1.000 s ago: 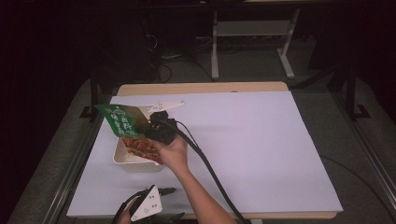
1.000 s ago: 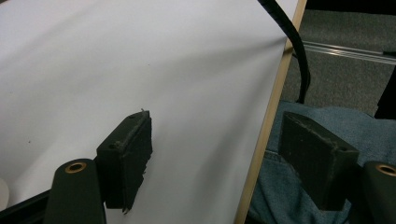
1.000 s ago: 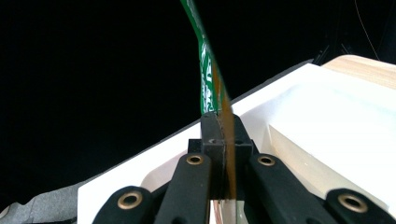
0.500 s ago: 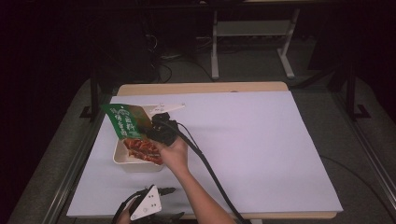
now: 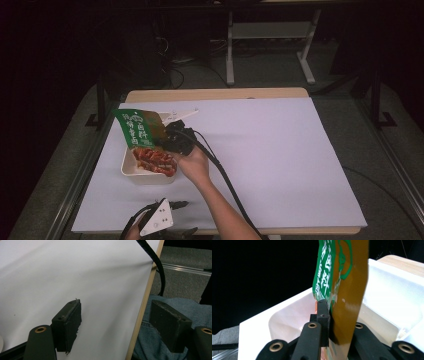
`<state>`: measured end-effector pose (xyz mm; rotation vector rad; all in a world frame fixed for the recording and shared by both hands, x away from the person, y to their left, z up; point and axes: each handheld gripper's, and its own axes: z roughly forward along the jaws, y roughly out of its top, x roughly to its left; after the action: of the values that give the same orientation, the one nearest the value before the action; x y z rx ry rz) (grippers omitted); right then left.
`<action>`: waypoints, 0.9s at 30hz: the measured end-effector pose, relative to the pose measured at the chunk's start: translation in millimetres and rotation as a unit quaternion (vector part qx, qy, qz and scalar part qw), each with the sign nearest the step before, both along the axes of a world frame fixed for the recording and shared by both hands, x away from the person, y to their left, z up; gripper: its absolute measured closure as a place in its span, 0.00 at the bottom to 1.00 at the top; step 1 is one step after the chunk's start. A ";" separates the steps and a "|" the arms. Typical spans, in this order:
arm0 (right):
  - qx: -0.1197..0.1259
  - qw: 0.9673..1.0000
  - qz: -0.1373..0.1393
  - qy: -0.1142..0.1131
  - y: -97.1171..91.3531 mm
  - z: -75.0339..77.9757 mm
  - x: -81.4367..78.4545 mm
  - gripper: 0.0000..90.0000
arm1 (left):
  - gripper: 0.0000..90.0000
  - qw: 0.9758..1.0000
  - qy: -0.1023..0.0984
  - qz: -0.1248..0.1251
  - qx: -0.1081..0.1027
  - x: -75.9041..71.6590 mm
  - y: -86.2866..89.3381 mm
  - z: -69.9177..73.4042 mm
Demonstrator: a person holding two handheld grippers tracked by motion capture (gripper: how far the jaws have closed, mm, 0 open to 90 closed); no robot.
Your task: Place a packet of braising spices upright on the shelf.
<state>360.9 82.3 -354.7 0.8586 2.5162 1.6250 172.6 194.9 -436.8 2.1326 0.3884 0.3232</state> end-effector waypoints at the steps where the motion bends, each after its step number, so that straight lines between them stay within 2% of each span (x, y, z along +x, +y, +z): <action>1: -0.002 1.000 0.001 0.000 -0.3 0.0 -0.1 0.96 | 0.29 1.000 0.000 0.000 0.001 0.0 0.0 0.2; 7: -0.008 1.000 0.008 0.004 0.0 -0.5 0.7 0.98 | 0.29 1.000 0.001 -0.002 0.001 -0.1 -0.3 0.3; 11: 0.007 1.000 0.012 0.023 0.5 -0.2 0.9 0.99 | 0.29 1.000 0.002 -0.001 -0.004 -0.8 -0.7 0.8; 13: 0.026 0.999 0.010 0.039 0.0 0.0 0.4 0.99 | 0.29 1.000 0.002 -0.001 -0.003 -0.9 -0.4 1.3; 16: 0.040 0.998 0.006 0.047 0.5 2.7 -2.1 0.99 | 0.29 1.000 -0.001 -0.001 -0.002 -0.7 -0.2 1.4; 19: 0.062 0.996 0.001 0.066 1.7 5.5 -5.4 1.00 | 0.29 1.000 0.001 -0.001 -0.002 -1.1 -0.7 1.0; 23: 0.089 0.993 -0.001 0.075 1.7 6.8 -7.4 0.99 | 0.29 1.000 0.000 -0.003 -0.004 -1.4 -1.3 1.3; 26: 0.090 0.994 -0.005 0.064 2.5 4.8 -8.9 0.99 | 0.29 1.000 -0.002 -0.003 -0.003 -2.0 -1.6 1.3; 27: 0.084 0.994 -0.005 0.065 3.0 4.2 -9.9 0.99 | 0.29 1.000 -0.002 -0.003 -0.002 -2.1 -1.7 1.3</action>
<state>351.1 85.3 -350.5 1.0224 2.4788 1.8563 170.5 193.2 -435.5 2.1287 0.3801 0.3223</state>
